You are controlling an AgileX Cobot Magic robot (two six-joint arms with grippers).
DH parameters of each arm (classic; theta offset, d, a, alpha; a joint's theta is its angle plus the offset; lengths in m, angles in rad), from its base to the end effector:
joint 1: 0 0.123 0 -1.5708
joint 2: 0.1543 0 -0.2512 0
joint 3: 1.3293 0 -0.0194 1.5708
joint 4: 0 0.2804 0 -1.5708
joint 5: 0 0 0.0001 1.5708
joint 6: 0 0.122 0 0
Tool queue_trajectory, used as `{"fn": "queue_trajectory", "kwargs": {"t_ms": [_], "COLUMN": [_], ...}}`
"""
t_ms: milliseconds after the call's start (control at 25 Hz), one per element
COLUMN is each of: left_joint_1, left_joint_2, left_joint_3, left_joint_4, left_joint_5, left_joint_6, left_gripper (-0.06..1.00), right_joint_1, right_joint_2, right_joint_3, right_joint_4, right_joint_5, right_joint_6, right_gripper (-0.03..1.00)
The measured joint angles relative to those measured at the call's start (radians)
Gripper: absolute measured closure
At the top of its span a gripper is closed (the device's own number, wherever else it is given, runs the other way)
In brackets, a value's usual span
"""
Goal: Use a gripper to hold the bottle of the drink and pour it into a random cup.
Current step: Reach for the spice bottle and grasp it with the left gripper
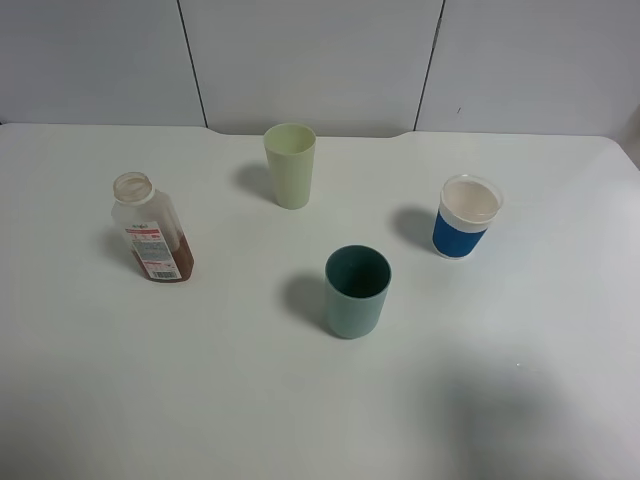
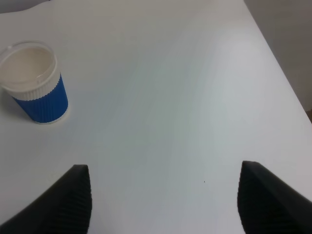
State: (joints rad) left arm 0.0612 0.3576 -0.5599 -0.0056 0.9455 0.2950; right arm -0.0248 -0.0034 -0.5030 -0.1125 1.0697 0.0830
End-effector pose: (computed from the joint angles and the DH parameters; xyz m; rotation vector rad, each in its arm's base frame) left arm 0.1406 0.0081 0.2702 0.2593 2.2183 0.1880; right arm 0.0809 -0.0140 0.2782 0.1163 2.0398 -0.0983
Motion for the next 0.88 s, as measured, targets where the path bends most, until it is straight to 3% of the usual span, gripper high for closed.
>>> {"fn": "queue_trajectory", "kwargs": {"t_ms": [200,440,880], "left_joint_1": [-0.004,-0.072,-0.232], "left_joint_2": [0.104,0.236,0.473], "left_joint_3": [0.0,-0.001,-0.001], "left_joint_4": [0.0,0.006,0.138], "left_joint_5": [-0.062,-0.101,-0.238], "left_joint_6": [0.054,0.077,0.093], "left_gripper": [-0.03,-0.03,-0.03], "right_joint_1": [0.0,0.0,0.0], "right_joint_2": [0.0,0.0,0.0], "right_joint_3": [0.0,0.0,0.0], "right_joint_4": [0.0,0.0,0.0], "right_joint_5": [0.0,0.0,0.0], "right_joint_6": [0.0,0.0,0.0], "right_gripper": [0.33,0.33,0.33]}}
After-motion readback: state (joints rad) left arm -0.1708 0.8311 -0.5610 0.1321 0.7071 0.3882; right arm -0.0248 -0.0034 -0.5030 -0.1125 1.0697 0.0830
